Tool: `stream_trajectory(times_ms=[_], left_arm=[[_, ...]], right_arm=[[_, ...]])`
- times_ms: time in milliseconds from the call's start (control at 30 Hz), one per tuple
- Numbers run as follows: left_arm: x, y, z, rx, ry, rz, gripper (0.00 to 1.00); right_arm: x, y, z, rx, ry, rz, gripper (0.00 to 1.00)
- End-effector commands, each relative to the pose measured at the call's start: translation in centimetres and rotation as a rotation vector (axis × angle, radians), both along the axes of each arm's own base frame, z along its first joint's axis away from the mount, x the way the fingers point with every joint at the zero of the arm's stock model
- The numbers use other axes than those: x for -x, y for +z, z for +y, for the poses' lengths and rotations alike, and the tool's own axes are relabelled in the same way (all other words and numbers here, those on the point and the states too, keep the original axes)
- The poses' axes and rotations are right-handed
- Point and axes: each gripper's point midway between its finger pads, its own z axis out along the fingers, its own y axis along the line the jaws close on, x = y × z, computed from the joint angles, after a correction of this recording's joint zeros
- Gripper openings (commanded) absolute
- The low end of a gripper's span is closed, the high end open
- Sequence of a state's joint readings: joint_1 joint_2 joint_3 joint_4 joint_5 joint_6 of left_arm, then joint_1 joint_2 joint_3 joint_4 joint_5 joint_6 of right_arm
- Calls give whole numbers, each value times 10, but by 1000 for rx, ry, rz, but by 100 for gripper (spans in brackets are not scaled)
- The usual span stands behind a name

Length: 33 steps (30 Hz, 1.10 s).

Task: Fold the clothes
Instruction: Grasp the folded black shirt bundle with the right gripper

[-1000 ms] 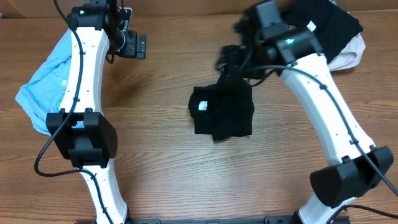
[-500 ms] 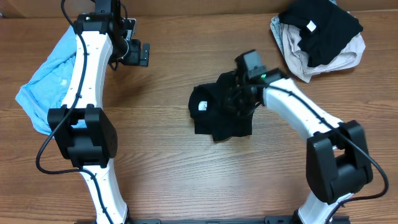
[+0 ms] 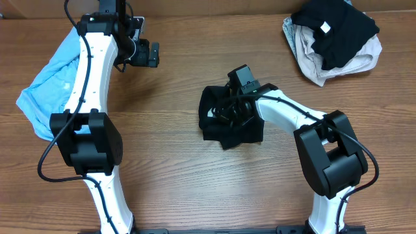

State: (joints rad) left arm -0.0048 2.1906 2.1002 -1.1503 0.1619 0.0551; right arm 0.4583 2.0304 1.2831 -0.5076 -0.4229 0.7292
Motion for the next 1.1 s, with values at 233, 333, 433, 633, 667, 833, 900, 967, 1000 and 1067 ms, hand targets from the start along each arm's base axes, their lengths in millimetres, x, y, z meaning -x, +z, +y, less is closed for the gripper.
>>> stream_trajectory(times_ms=[233, 333, 433, 633, 667, 833, 900, 967, 1000, 1067], left_arm=[[2, 1, -10, 43, -9, 5, 100], [1, 1, -10, 42, -9, 2, 100], [-1, 2, -10, 43, -9, -7, 100], [0, 2, -10, 43, -9, -2, 100], [0, 2, -10, 43, -9, -1, 100], [0, 2, -10, 43, -9, -2, 100], [0, 2, -10, 43, -9, -2, 100], [0, 2, -10, 43, -9, -2, 100], [0, 2, -10, 43, -9, -3, 100], [0, 2, -10, 43, -9, -4, 100]], right_arm=[[-11, 74, -6, 84, 144, -82, 45], [-6, 89, -25, 199, 177, -70, 61], [9, 81, -35, 247, 252, -36, 66], [32, 40, -51, 333, 304, 58, 66], [36, 33, -55, 351, 304, 70, 66], [53, 1, -82, 444, 293, 120, 69], [57, -7, -94, 473, 279, 138, 70], [58, -14, -108, 502, 256, 154, 70], [57, -17, -116, 514, 241, 159, 70], [53, -20, -129, 530, 211, 163, 71]])
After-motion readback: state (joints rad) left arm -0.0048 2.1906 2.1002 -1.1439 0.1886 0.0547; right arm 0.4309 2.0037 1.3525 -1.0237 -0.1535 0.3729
